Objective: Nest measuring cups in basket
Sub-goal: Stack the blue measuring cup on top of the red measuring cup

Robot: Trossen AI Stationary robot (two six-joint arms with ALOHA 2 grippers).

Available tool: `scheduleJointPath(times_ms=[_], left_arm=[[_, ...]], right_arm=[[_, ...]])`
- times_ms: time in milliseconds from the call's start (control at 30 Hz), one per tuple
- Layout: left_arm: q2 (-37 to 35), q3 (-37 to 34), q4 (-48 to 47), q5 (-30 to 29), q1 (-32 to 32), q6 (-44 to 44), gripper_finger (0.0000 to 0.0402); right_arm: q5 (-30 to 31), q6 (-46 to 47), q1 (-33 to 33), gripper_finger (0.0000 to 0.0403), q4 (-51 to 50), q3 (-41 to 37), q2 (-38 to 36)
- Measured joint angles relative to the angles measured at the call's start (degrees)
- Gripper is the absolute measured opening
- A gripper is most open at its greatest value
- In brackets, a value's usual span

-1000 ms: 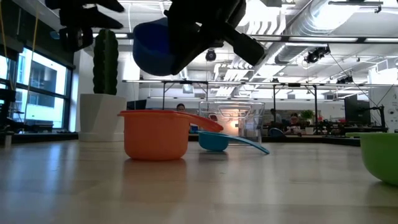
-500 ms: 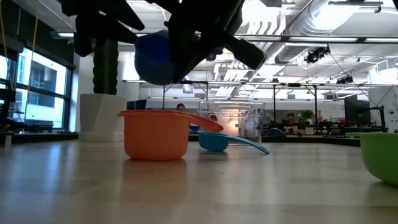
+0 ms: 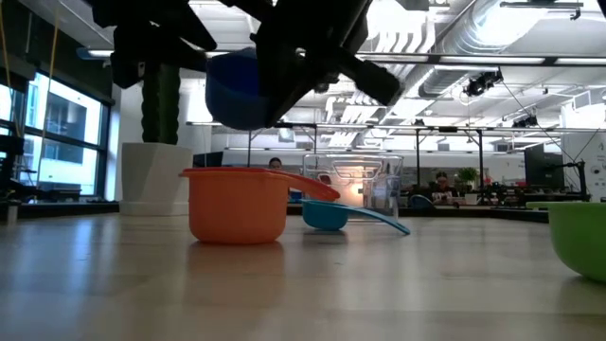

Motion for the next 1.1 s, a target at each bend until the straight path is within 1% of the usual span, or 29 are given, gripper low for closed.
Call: scheduleJointPath(times_ms=[67,233,300,367,533,700,867,1000,1100], left_arm=[[-1.3,0.0,-0.5,-1.6,0.0,0.6,0.0101],[-2.4,0.0,-4.8,-0.8,-1.5,1.5,0.0101],[-1.6,0.0,-7.0,-2.4,-2.4,1.1,0.0101],[-0.3,0.0,-6.5,-4.6,-2.8,0.9,0.0101],[0.9,-0.1,-4.8,-9.1,-2.7,-2.5,0.0101],[0.8,-0.1,-4.2,-10.0,-2.6,-4.5,0.0101],[0.7,0.0,-7.5,-13.5,-2.1,-8.9,0.0101],[0.7,0.0,-10.0,-14.8,-0.9,-9.4,0.0101],[0.7,0.0,-10.1,-15.0,-0.3,-9.2,0.0101]], right_arm=[[0.2,0.0,-0.3,0.0,0.0,0.0,0.0],[0.6,-0.6,-1.2,0.0,0.6,0.0,0.0],[0.6,-1.8,-1.4,0.0,1.8,0.0,0.0],[0.4,-3.4,-1.7,0.0,3.0,0.0,0.0],[-0.8,-6.4,-2.7,0.0,3.8,0.0,0.0],[-0.9,-9.3,-4.1,0.0,3.6,0.0,0.0],[-0.3,-12.5,-4.9,0.0,6.5,-0.1,0.0],[0.6,-13.3,-5.0,0.0,7.7,-0.2,0.1],[1.2,-13.2,-4.9,0.0,7.8,-0.2,0.1]])
